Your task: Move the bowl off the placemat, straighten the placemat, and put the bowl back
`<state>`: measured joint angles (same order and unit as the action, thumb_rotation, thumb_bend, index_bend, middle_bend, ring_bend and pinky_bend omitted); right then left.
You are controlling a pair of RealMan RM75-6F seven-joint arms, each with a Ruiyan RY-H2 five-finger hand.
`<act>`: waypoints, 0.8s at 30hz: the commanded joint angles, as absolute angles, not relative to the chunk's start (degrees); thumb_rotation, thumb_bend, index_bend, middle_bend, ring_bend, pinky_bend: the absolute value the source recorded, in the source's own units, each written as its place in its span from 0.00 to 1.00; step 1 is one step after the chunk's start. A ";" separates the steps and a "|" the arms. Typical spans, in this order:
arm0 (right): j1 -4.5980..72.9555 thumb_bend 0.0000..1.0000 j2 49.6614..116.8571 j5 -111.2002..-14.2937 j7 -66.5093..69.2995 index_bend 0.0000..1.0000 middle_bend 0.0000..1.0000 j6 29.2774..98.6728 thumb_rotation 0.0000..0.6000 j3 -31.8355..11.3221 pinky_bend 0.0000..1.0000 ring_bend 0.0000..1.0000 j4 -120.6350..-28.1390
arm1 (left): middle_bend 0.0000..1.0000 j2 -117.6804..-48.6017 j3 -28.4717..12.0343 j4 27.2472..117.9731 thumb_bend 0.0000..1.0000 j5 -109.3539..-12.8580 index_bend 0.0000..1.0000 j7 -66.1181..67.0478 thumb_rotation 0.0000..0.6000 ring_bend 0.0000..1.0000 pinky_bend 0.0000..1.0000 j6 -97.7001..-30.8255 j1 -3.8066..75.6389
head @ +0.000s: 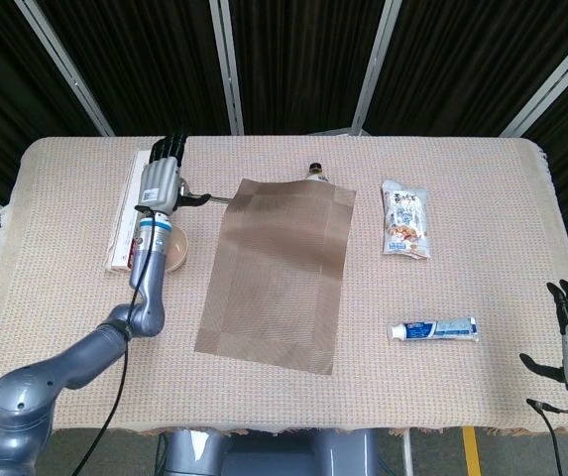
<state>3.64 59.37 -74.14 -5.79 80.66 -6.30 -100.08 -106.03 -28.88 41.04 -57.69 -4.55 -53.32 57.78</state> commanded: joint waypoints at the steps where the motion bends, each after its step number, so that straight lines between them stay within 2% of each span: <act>1: 3.67 0.00 59.24 -75.41 -5.62 0.00 0.00 80.72 1.00 -5.79 0.00 0.00 -100.34 | 0.00 -95.66 -24.21 53.45 0.00 -61.38 0.00 -1.47 1.00 0.00 0.00 -58.06 49.49; 8: 4.67 0.00 59.00 -79.92 -5.79 0.00 0.00 80.25 1.00 -4.66 0.00 0.00 -101.54 | 0.00 -78.98 -18.07 76.31 0.00 -63.46 0.00 6.98 1.00 0.00 0.00 -67.86 36.02; 13: 7.14 0.00 59.14 -85.24 -5.70 0.00 0.00 77.56 1.00 -3.41 0.00 0.00 -102.22 | 0.00 -71.44 -14.94 88.20 0.00 -63.39 0.00 10.19 1.00 0.00 0.00 -73.74 28.81; 18: 12.07 0.00 59.05 -93.06 -1.60 0.00 0.00 71.93 1.00 -1.81 0.00 0.00 -101.29 | 0.00 -67.17 -11.72 96.20 0.00 -65.37 0.00 12.55 1.00 0.00 0.00 -80.33 22.92; 24: 18.30 0.00 60.54 -99.10 3.40 0.00 0.00 64.20 1.00 -0.06 0.00 0.00 -98.87 | 0.00 -65.64 -9.10 100.75 0.00 -66.52 0.00 16.11 1.00 0.00 0.00 -84.60 19.20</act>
<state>15.89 59.69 -96.70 1.80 66.92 -1.04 -100.03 -66.29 -9.97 99.62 -65.99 14.83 -83.52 20.17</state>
